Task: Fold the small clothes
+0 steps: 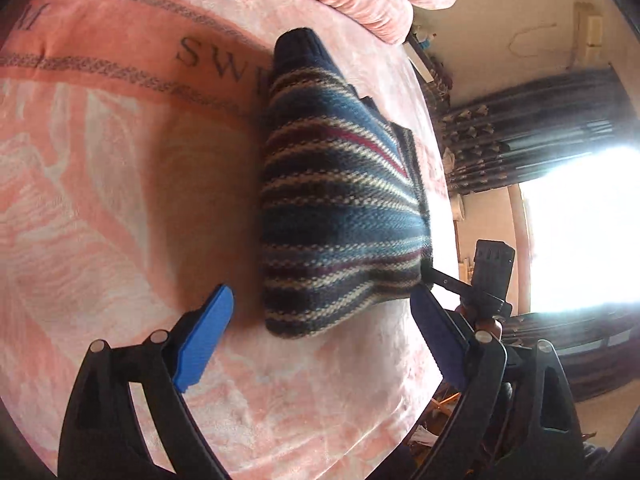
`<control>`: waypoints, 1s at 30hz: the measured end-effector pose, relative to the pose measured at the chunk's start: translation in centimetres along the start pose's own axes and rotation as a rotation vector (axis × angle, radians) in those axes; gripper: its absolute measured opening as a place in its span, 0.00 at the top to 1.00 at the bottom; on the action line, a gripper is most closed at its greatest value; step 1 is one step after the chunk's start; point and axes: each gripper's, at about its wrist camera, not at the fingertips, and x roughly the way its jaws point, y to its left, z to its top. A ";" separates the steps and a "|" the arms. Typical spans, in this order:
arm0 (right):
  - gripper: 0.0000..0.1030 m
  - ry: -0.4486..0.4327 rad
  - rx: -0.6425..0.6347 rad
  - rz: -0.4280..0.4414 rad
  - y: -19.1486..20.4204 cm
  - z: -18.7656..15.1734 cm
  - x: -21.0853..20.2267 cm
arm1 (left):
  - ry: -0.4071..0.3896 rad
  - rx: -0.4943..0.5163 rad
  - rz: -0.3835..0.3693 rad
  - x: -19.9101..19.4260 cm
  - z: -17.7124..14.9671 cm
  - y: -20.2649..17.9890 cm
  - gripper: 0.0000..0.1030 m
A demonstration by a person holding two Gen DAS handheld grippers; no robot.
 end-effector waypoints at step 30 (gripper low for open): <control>0.18 0.166 0.078 0.341 0.8 18.4 10.2 | 0.069 -0.008 -0.332 10.1 2.3 3.2 0.09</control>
